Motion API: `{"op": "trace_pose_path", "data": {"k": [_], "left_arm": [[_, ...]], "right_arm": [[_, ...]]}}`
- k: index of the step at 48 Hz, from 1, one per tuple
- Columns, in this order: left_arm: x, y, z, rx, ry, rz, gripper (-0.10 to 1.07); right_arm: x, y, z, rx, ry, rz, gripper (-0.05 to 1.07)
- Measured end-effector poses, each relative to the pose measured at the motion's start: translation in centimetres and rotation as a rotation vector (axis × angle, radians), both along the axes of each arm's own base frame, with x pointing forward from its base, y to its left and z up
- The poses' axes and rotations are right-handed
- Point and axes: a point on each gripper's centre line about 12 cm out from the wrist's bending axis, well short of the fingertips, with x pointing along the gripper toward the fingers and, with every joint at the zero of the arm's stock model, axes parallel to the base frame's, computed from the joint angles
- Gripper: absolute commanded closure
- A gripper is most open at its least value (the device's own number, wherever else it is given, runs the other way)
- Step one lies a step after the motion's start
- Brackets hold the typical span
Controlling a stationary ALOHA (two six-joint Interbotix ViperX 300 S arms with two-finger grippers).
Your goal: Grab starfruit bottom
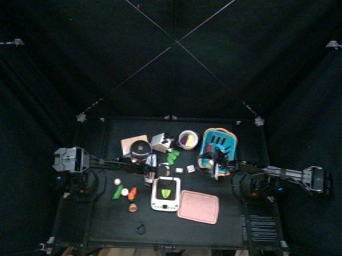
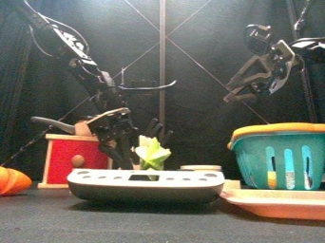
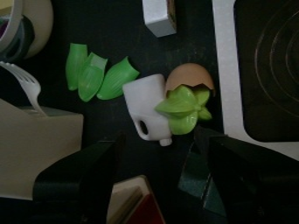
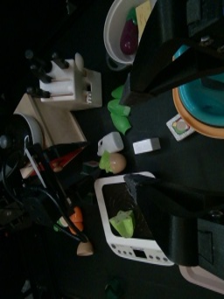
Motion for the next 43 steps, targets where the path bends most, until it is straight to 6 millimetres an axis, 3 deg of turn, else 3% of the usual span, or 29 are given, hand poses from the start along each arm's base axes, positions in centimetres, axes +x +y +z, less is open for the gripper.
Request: {"op": "trace_pose_path", "data": {"k": [14, 27, 43], "left_arm": [[1.1, -0.6, 0.1, 0.09, 0.016, -0.095, 0.0], [1.1, -1.7, 0.3, 0.288, 0.083, -0.256, 0.0], [1.7, -3.1, -0.6, 0.412, 0.113, -0.407, 0.0]], "right_arm": [[0.1, 0.0, -0.2, 0.003, 0.007, 0.002, 0.08], [0.1, -0.2, -0.4, 0.003, 0.015, -0.005, 0.08], [0.2, -0.6, -0.9, 0.013, 0.034, -0.018, 0.08]]}}
